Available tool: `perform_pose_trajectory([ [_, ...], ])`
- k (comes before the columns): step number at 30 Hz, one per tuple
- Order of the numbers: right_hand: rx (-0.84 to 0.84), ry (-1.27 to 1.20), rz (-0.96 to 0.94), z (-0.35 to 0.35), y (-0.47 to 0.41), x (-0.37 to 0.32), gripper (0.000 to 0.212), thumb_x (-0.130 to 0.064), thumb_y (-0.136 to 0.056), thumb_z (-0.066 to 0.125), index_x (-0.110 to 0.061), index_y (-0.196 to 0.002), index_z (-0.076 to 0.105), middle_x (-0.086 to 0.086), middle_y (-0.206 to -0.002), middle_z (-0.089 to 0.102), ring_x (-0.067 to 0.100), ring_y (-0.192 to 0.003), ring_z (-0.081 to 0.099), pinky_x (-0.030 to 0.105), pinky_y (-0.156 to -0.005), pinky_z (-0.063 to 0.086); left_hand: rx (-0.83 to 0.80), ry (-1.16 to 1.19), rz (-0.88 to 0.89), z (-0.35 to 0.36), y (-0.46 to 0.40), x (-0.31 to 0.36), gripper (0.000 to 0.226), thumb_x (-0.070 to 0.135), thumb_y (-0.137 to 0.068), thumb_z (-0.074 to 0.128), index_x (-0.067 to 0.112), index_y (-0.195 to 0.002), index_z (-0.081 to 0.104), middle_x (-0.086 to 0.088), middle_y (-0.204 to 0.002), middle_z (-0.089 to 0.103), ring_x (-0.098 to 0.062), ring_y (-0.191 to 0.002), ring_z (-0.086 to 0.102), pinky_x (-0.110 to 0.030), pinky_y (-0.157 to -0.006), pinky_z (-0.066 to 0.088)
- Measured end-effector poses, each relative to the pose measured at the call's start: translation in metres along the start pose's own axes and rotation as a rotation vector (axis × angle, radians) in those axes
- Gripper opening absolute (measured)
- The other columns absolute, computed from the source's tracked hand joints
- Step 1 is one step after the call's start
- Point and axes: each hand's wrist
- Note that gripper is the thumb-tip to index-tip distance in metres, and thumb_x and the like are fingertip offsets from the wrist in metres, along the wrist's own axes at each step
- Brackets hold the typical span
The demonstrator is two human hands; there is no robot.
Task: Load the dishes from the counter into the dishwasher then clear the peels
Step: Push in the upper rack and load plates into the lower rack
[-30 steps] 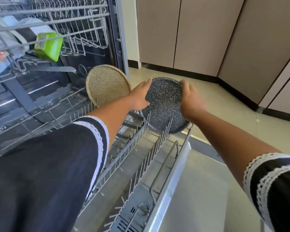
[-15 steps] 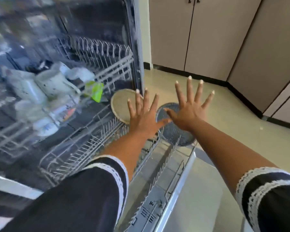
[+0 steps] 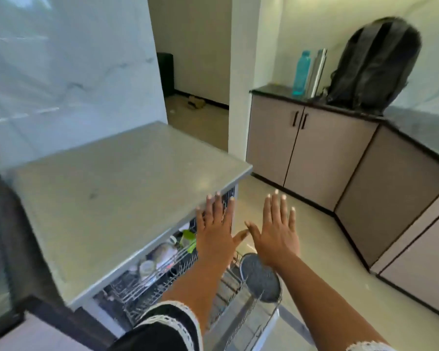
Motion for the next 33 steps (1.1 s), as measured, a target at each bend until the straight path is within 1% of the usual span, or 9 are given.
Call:
perform_pose_trajectory([
  [7, 0.015, -0.093, -0.037, -0.104, 0.033, -0.065, 0.091, -0.069, -0.079, -0.019, -0.011, -0.149, -0.022, 0.008, -0.155, -0.032, 0.021, -0.142, -0.031, 0.039, -0.119, -0.014, -0.016, 0.102, -0.214, -0.107, 0.033, -0.038, 0.086, 0.075, -0.088, 0.010, 0.020, -0.153, 0.023, -0.013, -0.159, 0.018, -0.032, -0.146, 0.011, -0.050, -0.115, -0.001],
  [12, 0.014, -0.109, -0.177, -0.124, 0.049, -0.113, 0.080, -0.063, -0.093, 0.004, -0.012, -0.149, -0.022, 0.005, -0.155, -0.032, 0.018, -0.141, -0.032, 0.037, -0.118, -0.016, -0.028, 0.097, -0.307, -0.140, 0.064, -0.074, 0.088, 0.075, -0.088, 0.012, 0.016, -0.152, 0.022, -0.010, -0.158, 0.023, -0.030, -0.145, 0.014, -0.049, -0.115, 0.001],
  [20, -0.001, -0.067, -0.381, -0.120, 0.068, -0.217, 0.090, -0.071, -0.084, -0.009, -0.010, -0.150, -0.020, 0.006, -0.155, -0.030, 0.022, -0.145, -0.025, 0.036, -0.117, -0.014, 0.001, 0.098, -0.485, -0.169, 0.110, -0.173, 0.088, 0.073, -0.089, 0.010, 0.012, -0.152, 0.021, -0.012, -0.157, 0.024, -0.032, -0.145, 0.020, -0.052, -0.113, 0.017],
  [23, -0.061, -0.091, -0.449, -0.113, 0.081, -0.273, 0.087, -0.068, -0.092, 0.006, -0.008, -0.152, -0.016, 0.008, -0.158, -0.024, 0.023, -0.147, -0.021, 0.038, -0.118, -0.011, -0.001, 0.084, -0.591, -0.183, 0.135, -0.222, 0.091, 0.074, -0.089, 0.000, 0.011, -0.150, 0.026, -0.014, -0.156, 0.023, -0.033, -0.143, 0.027, -0.052, -0.112, 0.029],
  [24, -0.077, -0.102, -0.475, -0.110, 0.088, -0.296, 0.085, -0.064, -0.095, 0.014, -0.008, -0.153, -0.015, 0.009, -0.159, -0.022, 0.024, -0.148, -0.019, 0.039, -0.119, -0.009, 0.004, 0.063, -0.601, -0.188, 0.146, -0.241, 0.094, 0.074, -0.087, -0.004, 0.011, -0.151, 0.024, -0.014, -0.157, 0.019, -0.033, -0.144, 0.023, -0.051, -0.112, 0.028],
  [26, -0.097, -0.123, -0.529, -0.105, 0.102, -0.337, 0.081, -0.058, -0.099, 0.022, -0.008, -0.153, -0.012, 0.009, -0.161, -0.018, 0.024, -0.148, -0.016, 0.040, -0.120, -0.007, -0.040, 0.057, -0.608, -0.194, 0.166, -0.277, 0.101, 0.078, -0.079, -0.014, 0.012, -0.153, 0.005, -0.012, -0.159, -0.006, -0.032, -0.147, -0.002, -0.050, -0.117, 0.012],
  [29, -0.126, -0.148, -0.614, -0.100, 0.128, -0.408, 0.078, -0.054, -0.101, 0.024, -0.009, -0.153, -0.012, 0.008, -0.161, -0.018, 0.024, -0.148, -0.017, 0.039, -0.120, -0.006, -0.012, 0.009, -0.650, -0.213, 0.203, -0.341, 0.103, 0.080, -0.076, -0.014, 0.012, -0.153, -0.002, -0.013, -0.160, -0.011, -0.032, -0.146, -0.010, -0.049, -0.116, 0.001],
  [31, -0.135, -0.150, -0.662, -0.097, 0.145, -0.452, 0.079, -0.056, -0.100, 0.024, -0.010, -0.153, -0.013, 0.008, -0.161, -0.018, 0.024, -0.148, -0.017, 0.039, -0.119, -0.007, -0.073, 0.028, -0.648, -0.226, 0.227, -0.383, 0.107, 0.081, -0.068, -0.012, 0.015, -0.152, -0.016, -0.010, -0.156, -0.028, -0.029, -0.143, -0.027, -0.045, -0.115, -0.013],
  [33, -0.143, -0.178, -0.713, -0.095, 0.164, -0.500, 0.082, -0.059, -0.099, 0.025, -0.010, -0.153, -0.012, 0.008, -0.161, -0.016, 0.023, -0.148, -0.017, 0.040, -0.120, -0.008, -0.052, 0.039, -0.658, -0.246, 0.255, -0.431, 0.115, 0.086, -0.058, -0.019, 0.016, -0.149, -0.022, -0.007, -0.154, -0.034, -0.027, -0.140, -0.033, -0.045, -0.116, -0.016],
])
Point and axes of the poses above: each hand's wrist, its own y-axis away from the middle knuckle, its own z-axis out of the palm, x = y × z
